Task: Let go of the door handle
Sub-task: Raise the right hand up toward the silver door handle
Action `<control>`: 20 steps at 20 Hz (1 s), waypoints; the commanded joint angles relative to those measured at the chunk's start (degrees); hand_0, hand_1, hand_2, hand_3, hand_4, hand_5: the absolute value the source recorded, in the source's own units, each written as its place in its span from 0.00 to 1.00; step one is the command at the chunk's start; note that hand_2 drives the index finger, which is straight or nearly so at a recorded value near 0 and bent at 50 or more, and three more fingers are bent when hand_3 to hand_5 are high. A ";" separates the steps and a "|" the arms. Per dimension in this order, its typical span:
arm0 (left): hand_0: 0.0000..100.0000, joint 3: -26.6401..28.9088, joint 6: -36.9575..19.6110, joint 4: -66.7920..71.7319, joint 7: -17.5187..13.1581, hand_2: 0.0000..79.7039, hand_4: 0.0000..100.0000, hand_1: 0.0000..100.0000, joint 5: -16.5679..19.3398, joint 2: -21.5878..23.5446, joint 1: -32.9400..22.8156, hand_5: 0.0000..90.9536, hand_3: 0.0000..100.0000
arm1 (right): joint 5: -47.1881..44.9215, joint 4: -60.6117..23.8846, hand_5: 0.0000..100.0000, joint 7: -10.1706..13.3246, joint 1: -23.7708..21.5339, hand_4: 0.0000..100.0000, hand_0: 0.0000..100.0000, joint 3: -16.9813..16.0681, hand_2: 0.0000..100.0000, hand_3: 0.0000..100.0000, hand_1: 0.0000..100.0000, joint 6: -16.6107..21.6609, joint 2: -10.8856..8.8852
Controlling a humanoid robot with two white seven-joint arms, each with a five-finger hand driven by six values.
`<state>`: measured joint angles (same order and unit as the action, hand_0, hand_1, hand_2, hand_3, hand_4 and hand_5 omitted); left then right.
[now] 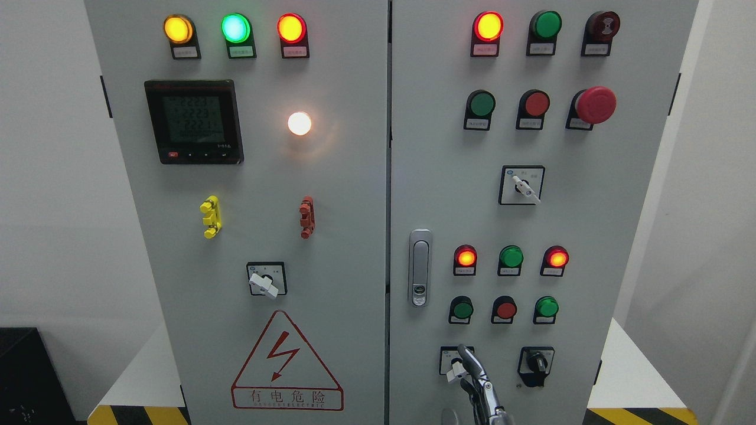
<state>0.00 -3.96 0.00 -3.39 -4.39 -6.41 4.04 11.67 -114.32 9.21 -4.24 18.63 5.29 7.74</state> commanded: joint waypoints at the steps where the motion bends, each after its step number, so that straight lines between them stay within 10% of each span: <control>1: 0.00 -1.14 0.00 -0.97 0.05 0.03 0.01 0.00 0.00 0.00 0.00 0.00 0.08 | 0.02 -0.02 0.00 -0.15 0.02 0.00 0.37 0.09 0.00 0.03 0.23 -0.01 -0.01; 9: 0.00 -1.14 0.00 -0.88 0.05 0.03 0.01 0.00 0.00 0.00 0.00 0.00 0.08 | 0.37 -0.02 0.00 -0.24 0.11 0.00 0.37 0.01 0.00 0.04 0.23 -0.01 -0.01; 20: 0.00 -1.14 0.00 -0.88 0.05 0.03 0.01 0.00 0.00 0.00 0.00 0.00 0.08 | 9.93 -2.05 0.43 -0.07 3.44 0.52 0.38 -0.08 0.00 0.48 0.21 0.16 -0.01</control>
<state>0.00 -3.95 0.00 -3.39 -4.39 -6.41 4.04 16.07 -115.35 8.99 -1.89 18.62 5.52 7.73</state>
